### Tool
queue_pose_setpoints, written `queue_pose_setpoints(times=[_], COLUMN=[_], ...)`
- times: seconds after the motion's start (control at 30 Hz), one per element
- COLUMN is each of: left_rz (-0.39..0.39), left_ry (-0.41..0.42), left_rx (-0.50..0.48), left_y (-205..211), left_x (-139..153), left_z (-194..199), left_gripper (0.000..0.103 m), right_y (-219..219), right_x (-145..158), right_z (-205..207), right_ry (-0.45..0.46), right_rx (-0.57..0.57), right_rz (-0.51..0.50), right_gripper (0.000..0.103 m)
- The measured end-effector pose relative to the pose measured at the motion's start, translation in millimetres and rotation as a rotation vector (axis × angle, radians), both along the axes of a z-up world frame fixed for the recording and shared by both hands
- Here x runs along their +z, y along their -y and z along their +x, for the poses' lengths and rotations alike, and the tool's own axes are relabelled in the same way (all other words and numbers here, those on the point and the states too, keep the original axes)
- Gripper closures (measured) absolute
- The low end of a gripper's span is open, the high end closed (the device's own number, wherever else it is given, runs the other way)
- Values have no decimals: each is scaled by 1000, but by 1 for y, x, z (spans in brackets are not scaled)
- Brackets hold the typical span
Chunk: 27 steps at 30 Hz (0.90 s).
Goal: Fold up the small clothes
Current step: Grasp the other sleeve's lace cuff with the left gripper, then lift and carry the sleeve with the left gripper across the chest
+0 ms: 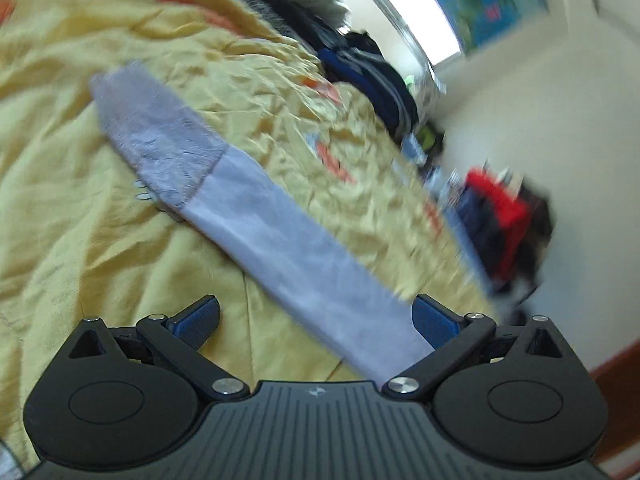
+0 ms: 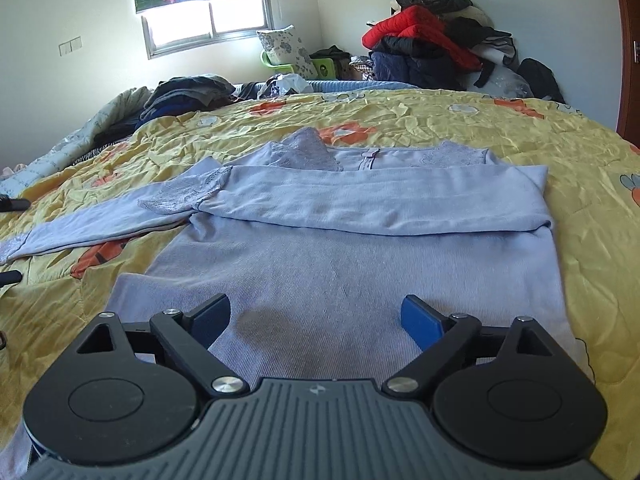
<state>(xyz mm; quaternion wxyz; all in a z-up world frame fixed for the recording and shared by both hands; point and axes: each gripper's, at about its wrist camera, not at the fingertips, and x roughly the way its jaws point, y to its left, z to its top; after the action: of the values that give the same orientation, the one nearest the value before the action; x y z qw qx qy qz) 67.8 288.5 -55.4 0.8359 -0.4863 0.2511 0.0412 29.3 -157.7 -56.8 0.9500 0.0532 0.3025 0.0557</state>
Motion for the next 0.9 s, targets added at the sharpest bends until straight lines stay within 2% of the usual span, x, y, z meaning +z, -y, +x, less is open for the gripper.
queue_pose_setpoints(times=[0.03,0.07,0.27,0.5,0.63,0.67,0.73,0.8,0.87,0.9], left_rz=[-57,-78,-144,-141,-109,-98,-60,-45,-90,-113], left_ry=[15,42,107,121,150,143,101,41,-16,-15], left_rx=[6,10,22,65,141,160,170,160,150,147], left_y=[-9,-15,-36,-46,-48,-47,-45,-45,-49,-51], left_x=[-5,-6,-9,-8,-9,-9,-8,-13,-25,-31], left_z=[1,3,25,41,40,41,45,51,54,53], left_gripper=[0,0,0,1,2,6,20,66,92,98], right_y=[0,1,1,1,0,0,0,-1,-1,-1], right_x=[0,0,-1,-1,-1,-1,-1,-2,-2,-2], right_z=[0,0,0,0,1,1,1,1,1,2], right_ry=[0,0,-2,-5,-8,-8,-10,-11,-12,-13], right_rx=[-1,-2,-9,-8,-6,-6,-5,-4,-2,-2], right_rz=[3,4,7,7,3,3,0,-3,-3,-2], right_gripper=[12,12,11,10,10,10,9,9,9,9])
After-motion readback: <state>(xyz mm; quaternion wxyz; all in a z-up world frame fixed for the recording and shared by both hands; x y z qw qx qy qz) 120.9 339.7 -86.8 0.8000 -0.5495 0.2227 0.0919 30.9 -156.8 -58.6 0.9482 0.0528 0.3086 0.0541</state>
